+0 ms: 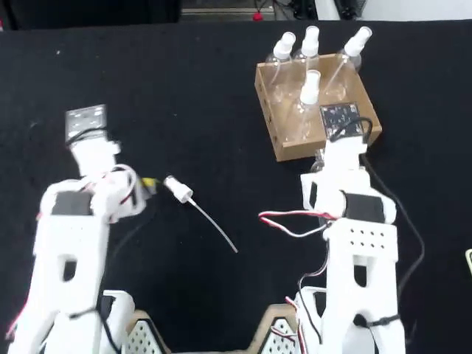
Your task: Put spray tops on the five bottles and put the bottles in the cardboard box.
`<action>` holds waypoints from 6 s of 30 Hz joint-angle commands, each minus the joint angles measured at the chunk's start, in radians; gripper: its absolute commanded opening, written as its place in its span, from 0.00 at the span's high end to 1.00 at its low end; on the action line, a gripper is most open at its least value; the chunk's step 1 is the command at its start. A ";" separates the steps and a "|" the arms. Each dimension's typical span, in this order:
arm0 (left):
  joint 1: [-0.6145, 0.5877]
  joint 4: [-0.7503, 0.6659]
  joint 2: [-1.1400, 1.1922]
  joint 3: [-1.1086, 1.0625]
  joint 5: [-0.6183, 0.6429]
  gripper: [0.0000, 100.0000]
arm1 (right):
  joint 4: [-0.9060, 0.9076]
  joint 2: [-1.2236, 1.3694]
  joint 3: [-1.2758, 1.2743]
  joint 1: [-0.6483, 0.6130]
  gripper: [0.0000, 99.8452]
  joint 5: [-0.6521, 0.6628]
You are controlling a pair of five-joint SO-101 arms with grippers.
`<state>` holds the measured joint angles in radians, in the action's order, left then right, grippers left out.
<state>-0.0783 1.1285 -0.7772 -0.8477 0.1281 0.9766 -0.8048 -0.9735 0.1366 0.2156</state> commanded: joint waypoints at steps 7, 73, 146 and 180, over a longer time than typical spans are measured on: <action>0.189 -0.087 0.333 0.200 0.247 0.70 | -0.121 -0.125 -0.137 0.023 0.83 -0.015; -0.127 -0.106 0.009 0.707 0.399 0.97 | -0.815 -0.294 -0.292 -0.709 0.83 -0.269; 0.226 0.249 0.180 1.132 0.077 0.67 | -1.022 -0.318 -0.406 -0.586 0.83 -0.267; 0.058 -0.072 0.180 0.145 0.141 0.67 | -0.661 -0.868 -0.535 0.486 0.83 -0.008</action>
<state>-0.0384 1.1638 -0.5869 -0.6360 0.2539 0.3613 -1.6640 -1.5474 0.6091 0.1803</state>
